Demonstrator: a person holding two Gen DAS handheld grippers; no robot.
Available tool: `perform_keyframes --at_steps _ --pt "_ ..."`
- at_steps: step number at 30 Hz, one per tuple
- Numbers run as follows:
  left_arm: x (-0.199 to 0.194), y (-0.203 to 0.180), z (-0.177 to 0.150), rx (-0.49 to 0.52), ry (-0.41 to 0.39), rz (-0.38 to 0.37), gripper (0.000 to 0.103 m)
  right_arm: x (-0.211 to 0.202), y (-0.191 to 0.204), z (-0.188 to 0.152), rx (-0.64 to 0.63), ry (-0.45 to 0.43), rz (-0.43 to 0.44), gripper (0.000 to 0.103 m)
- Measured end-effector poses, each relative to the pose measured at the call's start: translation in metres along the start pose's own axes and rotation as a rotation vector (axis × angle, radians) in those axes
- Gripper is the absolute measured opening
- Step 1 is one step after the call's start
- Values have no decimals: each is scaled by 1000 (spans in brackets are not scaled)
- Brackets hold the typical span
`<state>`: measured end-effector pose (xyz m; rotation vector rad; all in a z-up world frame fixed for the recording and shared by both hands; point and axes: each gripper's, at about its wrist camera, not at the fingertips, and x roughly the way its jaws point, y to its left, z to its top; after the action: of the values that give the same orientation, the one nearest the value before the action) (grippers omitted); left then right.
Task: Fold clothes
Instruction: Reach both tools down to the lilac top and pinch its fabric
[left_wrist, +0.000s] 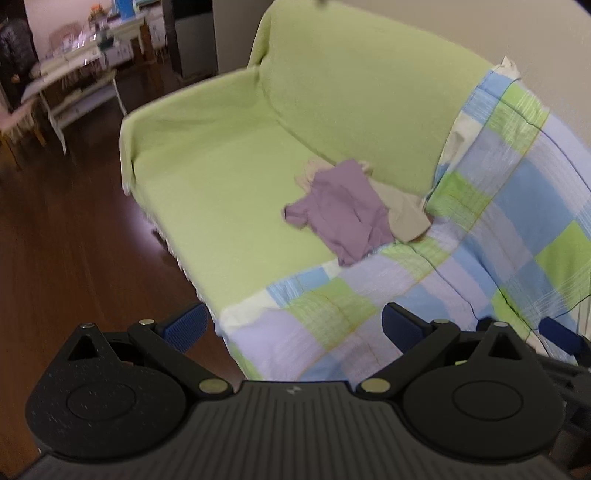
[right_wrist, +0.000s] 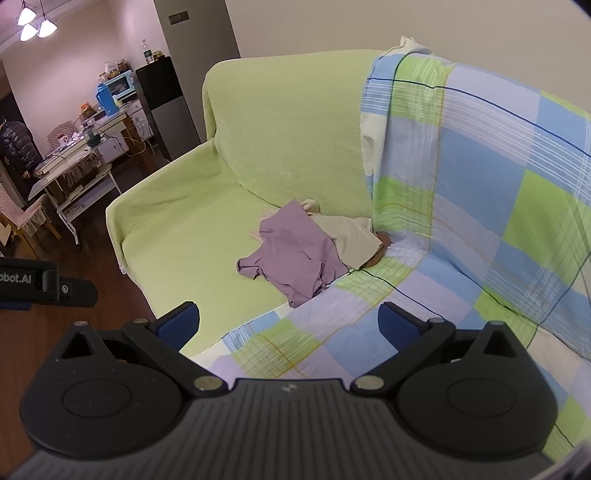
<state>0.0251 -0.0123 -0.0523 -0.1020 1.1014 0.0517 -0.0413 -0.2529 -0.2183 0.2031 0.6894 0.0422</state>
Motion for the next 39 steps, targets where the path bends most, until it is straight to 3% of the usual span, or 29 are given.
perform_keyframes --at_steps 5,14,18,22,26,29,31,34,37,39 --pt "45 14 -14 12 200 -18 102 28 -6 -5 5 56 22 102" --pt "147 29 12 55 430 -81 94 77 -10 -33 154 127 -21 102" --pt "200 36 42 118 477 -96 97 118 -1 -47 232 140 -71 102" --pt "262 43 66 202 499 -36 99 162 10 -63 305 159 -125 102" --pt "308 40 85 305 407 -85 99 207 20 -78 377 177 -180 102" --pt "346 15 98 556 261 -119 99 247 24 -83 421 186 -220 102" --pt "364 -5 103 707 170 -138 97 298 14 -62 400 168 -243 102" --pt "393 -41 113 937 3 -217 97 322 9 -63 364 111 -261 102" --pt "424 -72 128 1132 -87 -318 96 337 -2 -67 401 88 -299 102" --pt "442 -91 138 1246 -103 -369 86 340 -9 -76 469 84 -303 102"
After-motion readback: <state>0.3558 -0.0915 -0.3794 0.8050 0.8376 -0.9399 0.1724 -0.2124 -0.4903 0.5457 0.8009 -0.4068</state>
